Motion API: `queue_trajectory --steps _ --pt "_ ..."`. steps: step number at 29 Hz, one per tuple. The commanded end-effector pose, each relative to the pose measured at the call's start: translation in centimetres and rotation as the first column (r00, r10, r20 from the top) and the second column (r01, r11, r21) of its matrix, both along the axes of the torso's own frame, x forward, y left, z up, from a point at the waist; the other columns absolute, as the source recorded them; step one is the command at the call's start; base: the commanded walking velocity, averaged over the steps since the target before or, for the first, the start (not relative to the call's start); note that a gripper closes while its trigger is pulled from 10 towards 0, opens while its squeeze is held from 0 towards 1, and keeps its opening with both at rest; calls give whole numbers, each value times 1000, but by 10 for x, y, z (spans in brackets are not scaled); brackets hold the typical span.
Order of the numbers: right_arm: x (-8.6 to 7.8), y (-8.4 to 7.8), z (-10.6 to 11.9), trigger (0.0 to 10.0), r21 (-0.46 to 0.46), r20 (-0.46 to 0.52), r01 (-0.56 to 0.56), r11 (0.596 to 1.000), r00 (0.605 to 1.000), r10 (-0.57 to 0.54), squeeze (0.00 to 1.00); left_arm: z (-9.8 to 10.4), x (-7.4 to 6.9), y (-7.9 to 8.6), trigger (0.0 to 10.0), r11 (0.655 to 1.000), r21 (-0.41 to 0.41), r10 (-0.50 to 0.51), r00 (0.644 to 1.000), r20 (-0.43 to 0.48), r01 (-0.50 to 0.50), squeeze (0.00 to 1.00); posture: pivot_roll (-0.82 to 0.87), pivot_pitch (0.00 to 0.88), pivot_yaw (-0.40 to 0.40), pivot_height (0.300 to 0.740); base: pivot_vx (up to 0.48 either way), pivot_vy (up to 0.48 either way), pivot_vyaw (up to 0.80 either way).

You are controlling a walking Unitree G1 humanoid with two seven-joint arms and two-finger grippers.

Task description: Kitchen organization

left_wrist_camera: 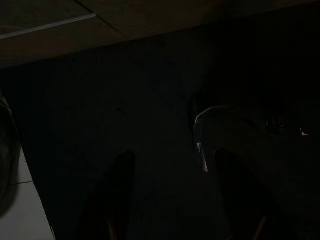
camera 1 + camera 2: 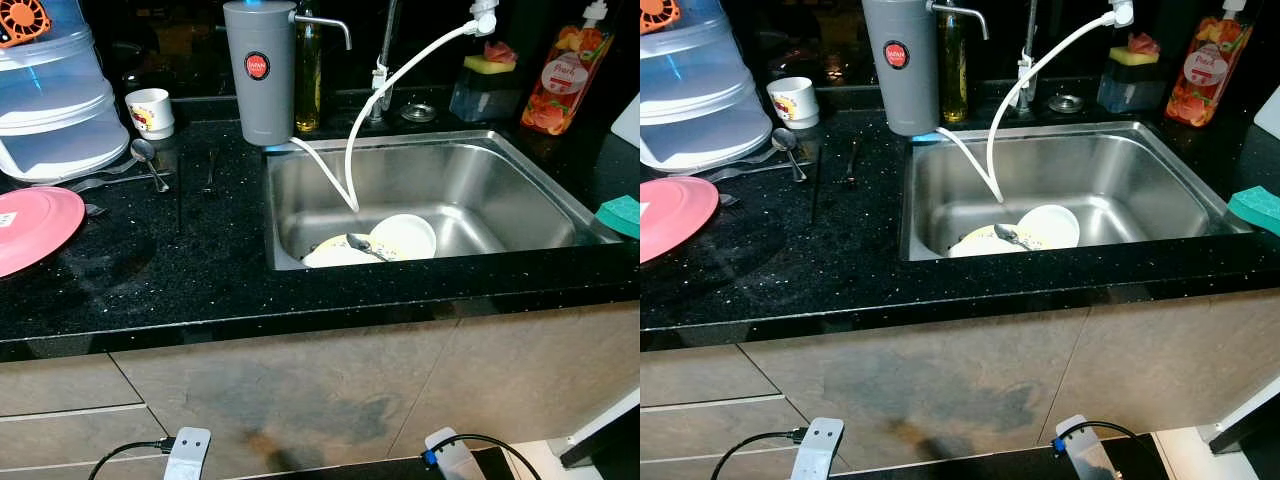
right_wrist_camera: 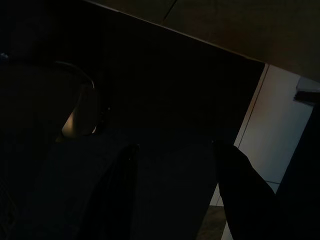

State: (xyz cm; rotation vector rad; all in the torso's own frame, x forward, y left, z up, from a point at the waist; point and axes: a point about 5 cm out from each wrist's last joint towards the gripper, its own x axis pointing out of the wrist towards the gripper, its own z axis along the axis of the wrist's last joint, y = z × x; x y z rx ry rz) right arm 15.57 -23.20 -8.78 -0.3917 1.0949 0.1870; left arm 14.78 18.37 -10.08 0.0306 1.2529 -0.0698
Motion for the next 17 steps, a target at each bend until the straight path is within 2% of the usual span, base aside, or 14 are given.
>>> queue_trajectory --steps 1,17 --pt "-1 1 -1 10000 -3 -9 -14 1000 1000 14 0 -1 -1 -2 10000 1000 -3 -3 1000 -3 3 0 -132 0 18 740 0 0 0" --pt "1 0 0 10000 -8 -13 -24 1000 1000 24 0 0 0 -4 10000 1000 -5 -16 1000 -4 16 0 -131 0 14 740 0 0 0"
